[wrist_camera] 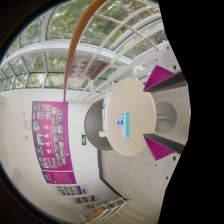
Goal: Unplug charger
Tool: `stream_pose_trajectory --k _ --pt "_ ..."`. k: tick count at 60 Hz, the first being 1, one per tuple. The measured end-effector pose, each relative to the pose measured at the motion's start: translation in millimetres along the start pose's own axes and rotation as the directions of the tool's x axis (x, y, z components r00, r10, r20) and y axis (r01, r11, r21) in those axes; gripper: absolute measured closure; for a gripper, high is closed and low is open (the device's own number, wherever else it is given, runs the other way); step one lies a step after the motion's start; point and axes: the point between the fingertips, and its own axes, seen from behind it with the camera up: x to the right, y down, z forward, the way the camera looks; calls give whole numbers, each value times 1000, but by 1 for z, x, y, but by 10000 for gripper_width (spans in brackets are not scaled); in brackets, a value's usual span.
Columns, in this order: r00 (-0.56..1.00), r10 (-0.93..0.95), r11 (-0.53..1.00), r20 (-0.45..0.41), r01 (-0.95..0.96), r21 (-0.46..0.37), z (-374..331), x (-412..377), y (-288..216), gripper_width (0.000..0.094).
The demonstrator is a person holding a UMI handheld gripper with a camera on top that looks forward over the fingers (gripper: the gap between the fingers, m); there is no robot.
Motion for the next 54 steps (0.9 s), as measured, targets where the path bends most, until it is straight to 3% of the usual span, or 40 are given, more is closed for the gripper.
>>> stream_pose_trajectory --k 22,36,54 --pt "999 0 998 48 3 -65 61 -23 10 78" --pt "998 -3 1000 65 5 -25 187 -62 -20 73" --pt "999 28 999 22 -28 -27 377 -74 -37 104"
